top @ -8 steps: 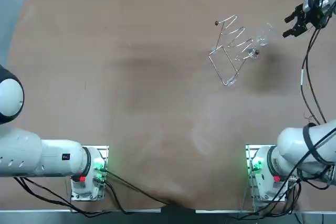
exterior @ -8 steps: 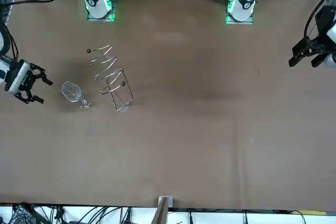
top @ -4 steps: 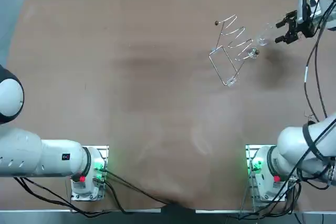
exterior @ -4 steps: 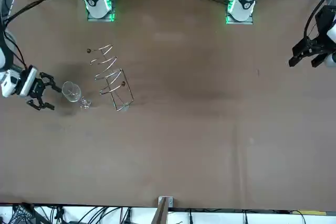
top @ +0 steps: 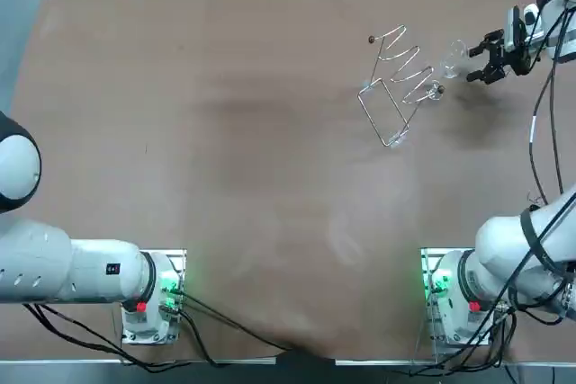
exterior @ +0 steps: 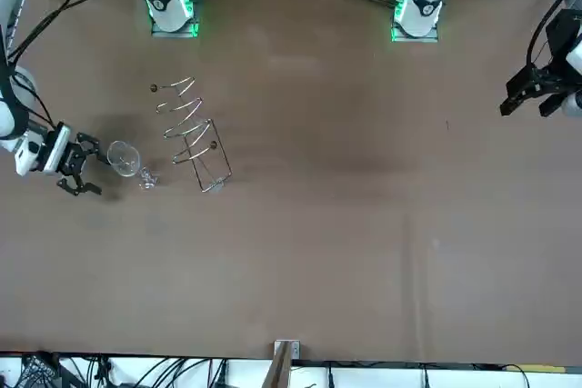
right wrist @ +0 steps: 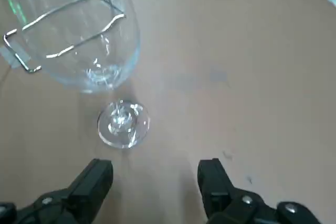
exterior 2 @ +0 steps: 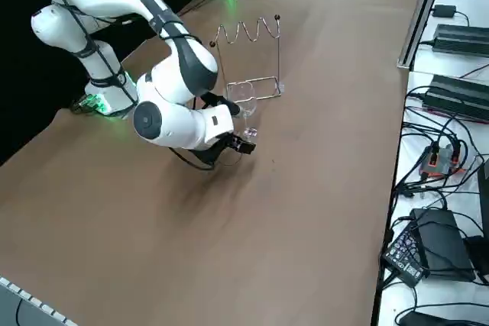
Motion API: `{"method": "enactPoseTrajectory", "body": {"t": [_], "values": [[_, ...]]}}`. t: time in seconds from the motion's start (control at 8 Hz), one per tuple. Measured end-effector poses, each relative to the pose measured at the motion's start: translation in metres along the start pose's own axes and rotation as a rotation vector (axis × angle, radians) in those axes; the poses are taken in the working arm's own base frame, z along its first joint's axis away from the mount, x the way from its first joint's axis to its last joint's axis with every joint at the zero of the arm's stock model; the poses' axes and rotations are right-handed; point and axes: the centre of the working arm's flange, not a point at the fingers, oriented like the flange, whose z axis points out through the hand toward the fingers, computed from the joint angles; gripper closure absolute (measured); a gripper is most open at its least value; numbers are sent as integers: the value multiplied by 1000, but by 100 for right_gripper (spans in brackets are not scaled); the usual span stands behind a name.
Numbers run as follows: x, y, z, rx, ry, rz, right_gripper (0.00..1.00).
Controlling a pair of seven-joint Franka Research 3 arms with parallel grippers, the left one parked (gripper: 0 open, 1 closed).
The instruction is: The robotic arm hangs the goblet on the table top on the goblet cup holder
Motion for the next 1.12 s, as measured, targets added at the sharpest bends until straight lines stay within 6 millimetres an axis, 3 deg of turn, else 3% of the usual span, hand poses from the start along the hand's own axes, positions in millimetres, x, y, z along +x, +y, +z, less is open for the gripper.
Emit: {"method": "enactPoseTrajectory", "body": {"t": [0.38, 1.12], "values": [[-8, -7, 30, 16, 99, -25, 0], [-6, -12, 46, 50, 127, -41, 0]]}}
